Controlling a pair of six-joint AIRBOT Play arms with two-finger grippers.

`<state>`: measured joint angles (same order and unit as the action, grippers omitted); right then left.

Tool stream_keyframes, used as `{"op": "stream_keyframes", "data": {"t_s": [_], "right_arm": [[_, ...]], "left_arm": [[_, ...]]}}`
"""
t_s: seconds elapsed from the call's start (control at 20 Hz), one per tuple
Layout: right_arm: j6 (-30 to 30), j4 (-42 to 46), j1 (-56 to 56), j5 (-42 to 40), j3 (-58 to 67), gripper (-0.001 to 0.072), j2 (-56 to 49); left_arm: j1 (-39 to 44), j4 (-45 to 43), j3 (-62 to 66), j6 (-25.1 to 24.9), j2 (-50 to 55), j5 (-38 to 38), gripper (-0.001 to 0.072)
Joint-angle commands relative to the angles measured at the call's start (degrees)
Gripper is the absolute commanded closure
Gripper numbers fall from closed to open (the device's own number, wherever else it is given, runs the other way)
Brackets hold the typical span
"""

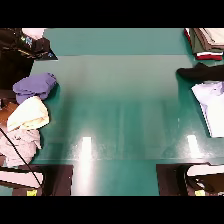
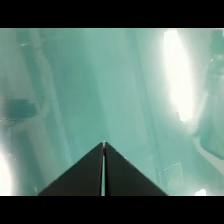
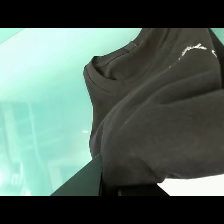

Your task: Fold the shirts.

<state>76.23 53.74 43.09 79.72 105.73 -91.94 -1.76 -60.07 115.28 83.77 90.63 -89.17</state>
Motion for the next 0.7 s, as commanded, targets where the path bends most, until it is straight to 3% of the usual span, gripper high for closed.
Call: {"op": "stream_keyframes", "data": {"t_s": [0.0,0.45,0.65], "right_arm": [[0.4,-0.2,3.9,-0.6,0.0,0.0699,2.1],[0.5,1.0,3.9,1.1,0.0,0.0699,11.4],[7.0,11.9,3.9,8.6,0.0,0.0696,13.3]], "left_arm": [[0.0,1.0,0.0,0.3,0.0,0.0,0.0685],[0.0,1.0,0.0,-1.9,0.0,0.1,0.0685],[0.0,1.0,0.0,-3.7,0.0,0.1,0.0684]]}}
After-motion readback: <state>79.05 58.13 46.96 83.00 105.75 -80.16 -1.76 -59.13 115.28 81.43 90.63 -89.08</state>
